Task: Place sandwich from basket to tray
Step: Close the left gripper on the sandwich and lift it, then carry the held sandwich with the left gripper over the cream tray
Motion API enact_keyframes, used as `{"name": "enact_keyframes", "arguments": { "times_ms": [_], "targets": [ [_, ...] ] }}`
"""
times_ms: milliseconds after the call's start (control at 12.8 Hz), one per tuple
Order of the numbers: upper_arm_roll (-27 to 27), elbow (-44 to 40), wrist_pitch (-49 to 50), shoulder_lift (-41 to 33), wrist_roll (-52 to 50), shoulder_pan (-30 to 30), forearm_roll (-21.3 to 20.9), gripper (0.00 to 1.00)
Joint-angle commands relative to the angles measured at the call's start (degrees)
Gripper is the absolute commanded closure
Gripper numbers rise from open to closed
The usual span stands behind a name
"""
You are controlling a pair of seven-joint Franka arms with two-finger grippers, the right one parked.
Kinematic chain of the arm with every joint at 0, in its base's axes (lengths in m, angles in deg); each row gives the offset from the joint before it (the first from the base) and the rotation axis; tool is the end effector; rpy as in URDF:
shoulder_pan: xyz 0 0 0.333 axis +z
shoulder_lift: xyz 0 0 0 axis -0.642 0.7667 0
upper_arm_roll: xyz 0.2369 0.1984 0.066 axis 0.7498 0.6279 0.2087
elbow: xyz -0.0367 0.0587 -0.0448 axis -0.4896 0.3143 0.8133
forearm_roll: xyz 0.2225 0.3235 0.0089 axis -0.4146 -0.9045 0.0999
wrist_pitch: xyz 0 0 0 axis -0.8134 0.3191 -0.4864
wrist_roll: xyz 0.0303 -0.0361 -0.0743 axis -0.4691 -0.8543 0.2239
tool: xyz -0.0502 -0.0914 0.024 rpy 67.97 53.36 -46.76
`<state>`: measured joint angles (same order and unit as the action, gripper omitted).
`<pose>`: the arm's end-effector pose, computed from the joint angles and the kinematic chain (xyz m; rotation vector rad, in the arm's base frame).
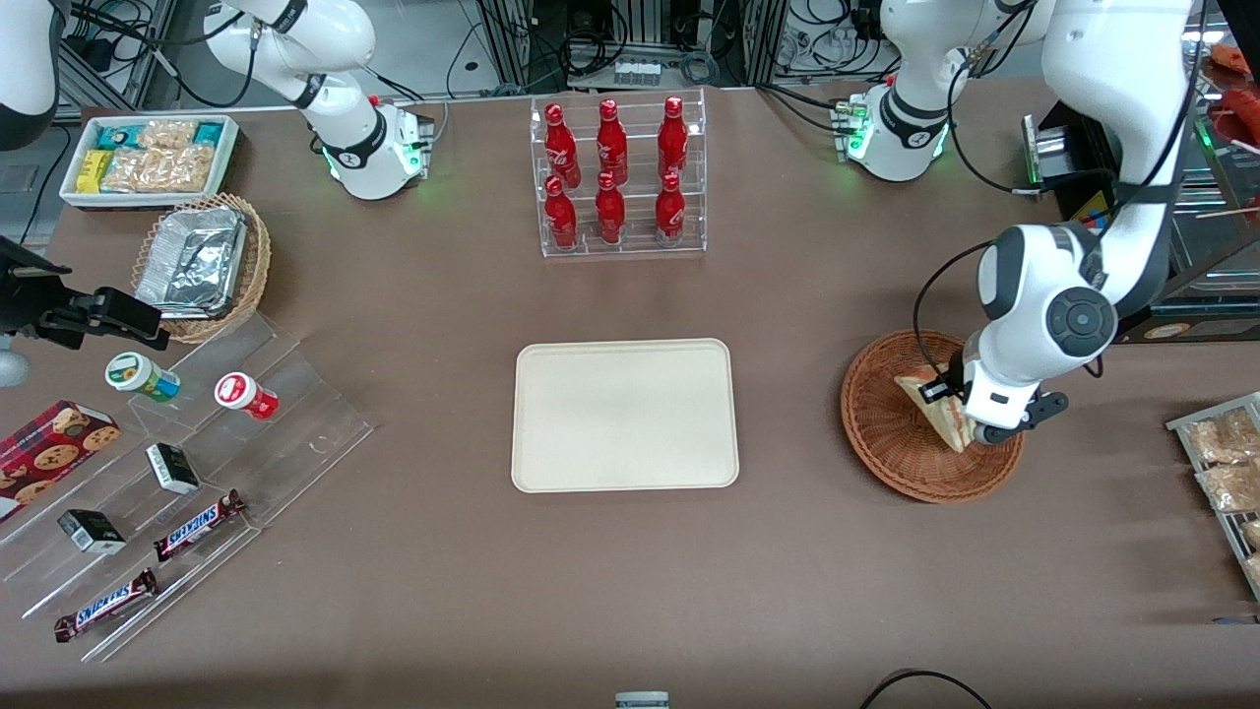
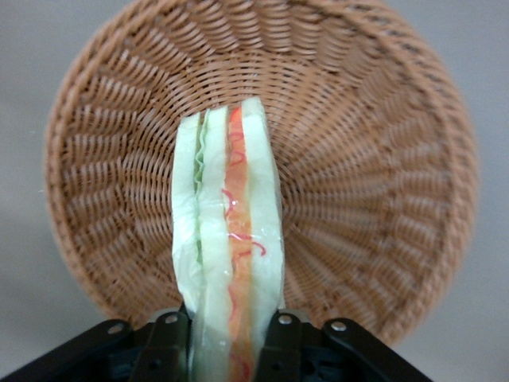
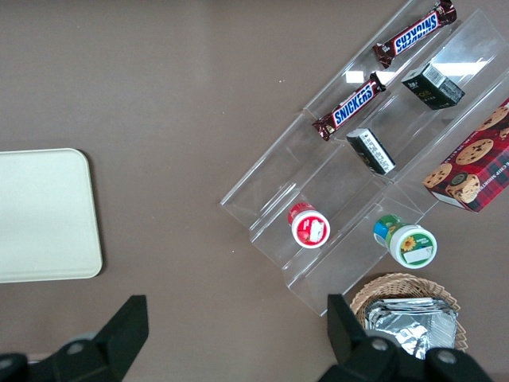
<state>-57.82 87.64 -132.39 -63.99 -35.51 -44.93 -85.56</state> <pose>0.5628 -0.0633 0.3024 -3.0107 -0.6244 0.2072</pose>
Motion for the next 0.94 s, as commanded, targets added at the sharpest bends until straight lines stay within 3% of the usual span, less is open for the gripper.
{"name": "enact_keyframes", "arguments": {
  "times_ms": [0,234,858],
  "targets": [
    [-0.03,-6.29,9.55,-1.66,-1.14,-3.52,-1.96,1.00],
    [-0.12,-11.75,14.85,-1.22,-1.49,-9.32,-1.87,1.00],
    [-0.21,-21.24,14.07,5.79,-3.32,-23.12,-0.90,1.00]
  ]
}}
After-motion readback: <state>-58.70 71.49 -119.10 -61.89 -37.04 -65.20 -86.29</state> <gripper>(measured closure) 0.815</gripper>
